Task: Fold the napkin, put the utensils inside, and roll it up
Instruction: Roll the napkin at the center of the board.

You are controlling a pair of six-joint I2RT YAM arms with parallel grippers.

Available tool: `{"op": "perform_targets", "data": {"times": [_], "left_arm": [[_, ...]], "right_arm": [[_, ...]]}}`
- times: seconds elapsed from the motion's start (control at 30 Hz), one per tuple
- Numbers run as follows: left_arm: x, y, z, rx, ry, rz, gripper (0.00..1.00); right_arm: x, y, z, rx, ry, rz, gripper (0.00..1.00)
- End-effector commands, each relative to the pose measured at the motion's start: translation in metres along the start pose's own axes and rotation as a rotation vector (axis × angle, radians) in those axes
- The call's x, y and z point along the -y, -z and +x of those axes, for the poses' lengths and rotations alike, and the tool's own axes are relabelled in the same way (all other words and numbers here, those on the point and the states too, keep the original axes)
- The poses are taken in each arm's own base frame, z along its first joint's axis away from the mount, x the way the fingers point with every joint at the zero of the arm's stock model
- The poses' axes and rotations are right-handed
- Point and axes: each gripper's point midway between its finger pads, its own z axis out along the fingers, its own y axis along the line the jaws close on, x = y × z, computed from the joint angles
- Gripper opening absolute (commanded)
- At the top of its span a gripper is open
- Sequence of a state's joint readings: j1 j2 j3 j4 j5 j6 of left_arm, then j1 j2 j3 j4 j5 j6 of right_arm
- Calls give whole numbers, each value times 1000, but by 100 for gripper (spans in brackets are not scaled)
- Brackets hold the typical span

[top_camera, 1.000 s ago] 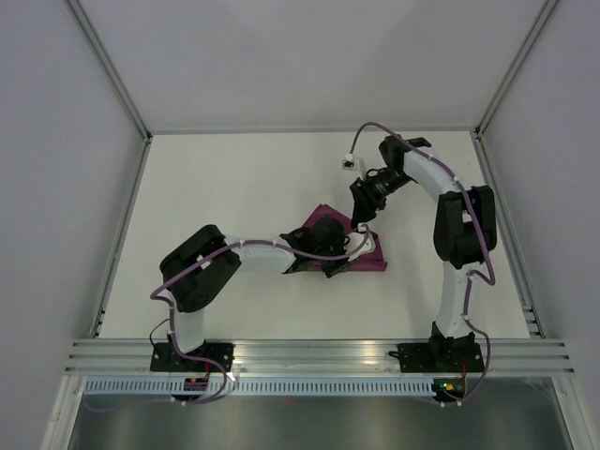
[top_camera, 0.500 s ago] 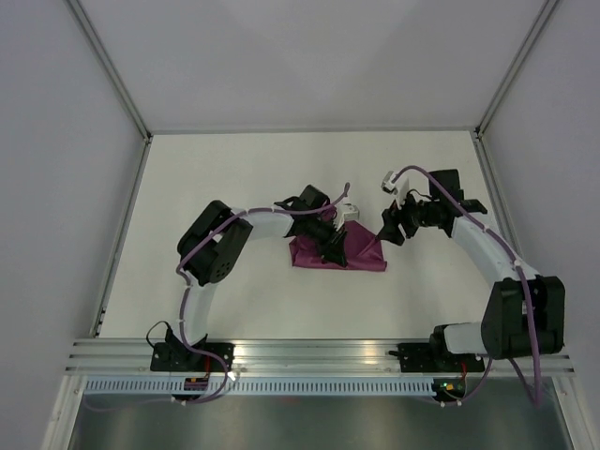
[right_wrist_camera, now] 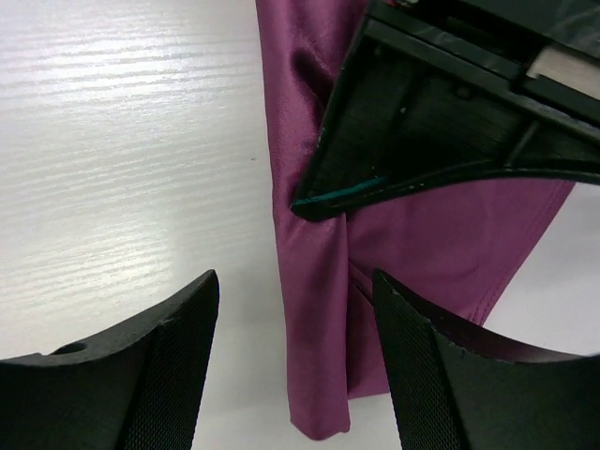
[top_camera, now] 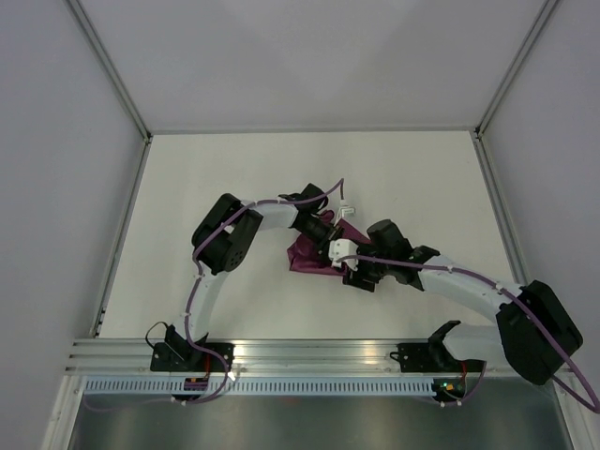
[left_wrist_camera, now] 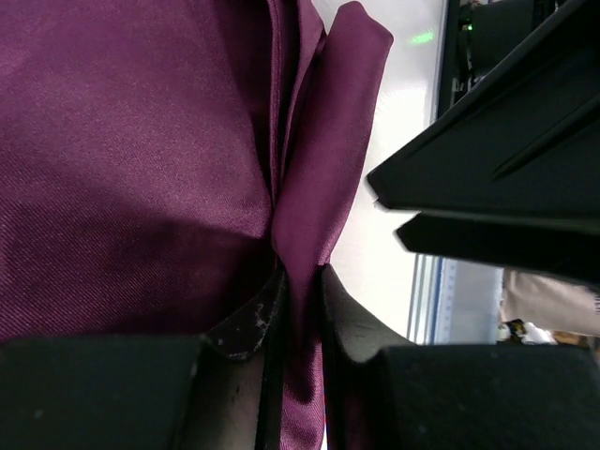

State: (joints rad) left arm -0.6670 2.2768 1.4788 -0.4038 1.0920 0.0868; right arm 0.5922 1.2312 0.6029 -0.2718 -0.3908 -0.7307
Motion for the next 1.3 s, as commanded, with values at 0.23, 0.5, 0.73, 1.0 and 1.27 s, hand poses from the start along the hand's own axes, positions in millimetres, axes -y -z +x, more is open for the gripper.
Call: {"op": "perform_targets", "data": {"times": [0.23,0.5,0.73,1.0,1.27], "left_arm": [[-23,-9,39,-88,158,-55,2],[-14,-4,31,-78,129,-33,5],[6,26,-15,8,15,-101,36],[16,87,-82,182,-83,-305,44],[13,165,-119,403,-107,-663,44]], "right_arm": [[-3,-35,14,-113,157,85,69],[-10,-46,34,-212,173,64,29],[-34,-39,46,-293,103,-75,15],[-45,-31,34,-287,-21,-237,13],[-43,-22,18,-266,-176,-498,13]]}}
